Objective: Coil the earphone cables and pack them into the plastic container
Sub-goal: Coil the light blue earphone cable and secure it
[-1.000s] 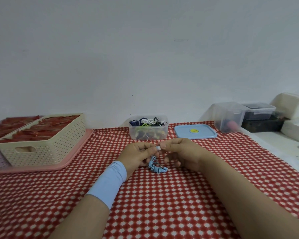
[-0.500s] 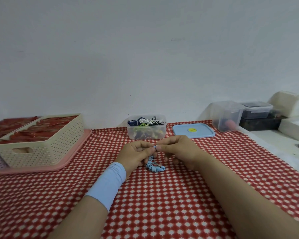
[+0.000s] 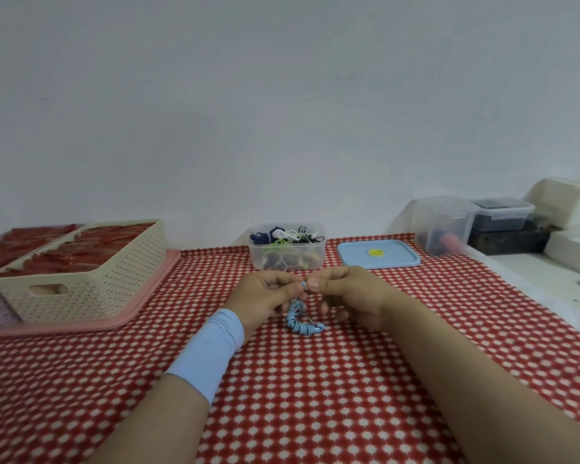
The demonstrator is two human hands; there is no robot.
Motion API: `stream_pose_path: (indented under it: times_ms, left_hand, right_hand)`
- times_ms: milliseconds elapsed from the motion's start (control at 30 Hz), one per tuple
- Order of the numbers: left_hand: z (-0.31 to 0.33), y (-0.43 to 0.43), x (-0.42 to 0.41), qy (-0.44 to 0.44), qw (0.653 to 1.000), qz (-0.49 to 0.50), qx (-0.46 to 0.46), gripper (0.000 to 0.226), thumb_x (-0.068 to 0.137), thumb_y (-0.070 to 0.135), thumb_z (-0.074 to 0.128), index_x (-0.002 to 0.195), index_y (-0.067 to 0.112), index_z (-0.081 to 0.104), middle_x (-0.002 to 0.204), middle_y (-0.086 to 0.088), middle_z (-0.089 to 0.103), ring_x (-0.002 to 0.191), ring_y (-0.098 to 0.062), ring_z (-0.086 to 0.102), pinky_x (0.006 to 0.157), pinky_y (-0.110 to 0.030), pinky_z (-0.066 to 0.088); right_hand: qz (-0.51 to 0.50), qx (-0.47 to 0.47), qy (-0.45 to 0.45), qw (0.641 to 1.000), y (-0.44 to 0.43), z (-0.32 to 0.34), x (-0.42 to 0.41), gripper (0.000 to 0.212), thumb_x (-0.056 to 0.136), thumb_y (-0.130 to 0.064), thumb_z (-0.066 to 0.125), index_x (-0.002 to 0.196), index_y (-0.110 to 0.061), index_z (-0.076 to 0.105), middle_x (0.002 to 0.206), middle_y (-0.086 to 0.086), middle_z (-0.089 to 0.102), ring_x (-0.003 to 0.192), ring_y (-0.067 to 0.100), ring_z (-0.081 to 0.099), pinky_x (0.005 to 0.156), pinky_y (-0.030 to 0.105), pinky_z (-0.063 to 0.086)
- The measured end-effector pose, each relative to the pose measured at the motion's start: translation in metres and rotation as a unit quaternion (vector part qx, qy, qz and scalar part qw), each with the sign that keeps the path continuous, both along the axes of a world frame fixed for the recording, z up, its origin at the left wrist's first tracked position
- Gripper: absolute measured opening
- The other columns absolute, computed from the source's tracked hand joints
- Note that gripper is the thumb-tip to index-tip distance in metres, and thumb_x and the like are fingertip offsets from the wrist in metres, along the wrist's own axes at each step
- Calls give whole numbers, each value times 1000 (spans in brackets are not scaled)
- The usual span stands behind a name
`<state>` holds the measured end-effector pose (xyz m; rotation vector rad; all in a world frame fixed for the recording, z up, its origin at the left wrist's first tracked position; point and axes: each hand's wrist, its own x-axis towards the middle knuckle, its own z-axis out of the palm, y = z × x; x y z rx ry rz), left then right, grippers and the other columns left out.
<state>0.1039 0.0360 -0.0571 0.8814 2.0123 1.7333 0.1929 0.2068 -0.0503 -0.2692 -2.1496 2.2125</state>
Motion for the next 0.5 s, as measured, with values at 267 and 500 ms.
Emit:
stream_pose_path:
  times_ms: [267, 500]
  left_hand:
    - [8, -6, -9, 159, 983, 45, -78, 13, 93, 28, 65, 95, 24, 77, 60, 14, 67, 49, 0, 51, 63, -19, 52]
    - [-1, -14, -32, 283, 927, 173, -175, 19, 96, 21, 59, 104, 28, 74, 105, 16, 67, 96, -2, 58, 89, -21, 43]
  right_hand:
    - [-57, 70, -13, 996, 8, 7, 7, 7, 88, -11, 76, 93, -15, 79, 72, -1, 71, 53, 10, 55, 41, 20, 35]
    - [-89, 297, -44, 950, 11, 1, 2, 14, 94, -11, 66, 97, -17, 78, 71, 0, 70, 48, 7, 56, 47, 15, 44]
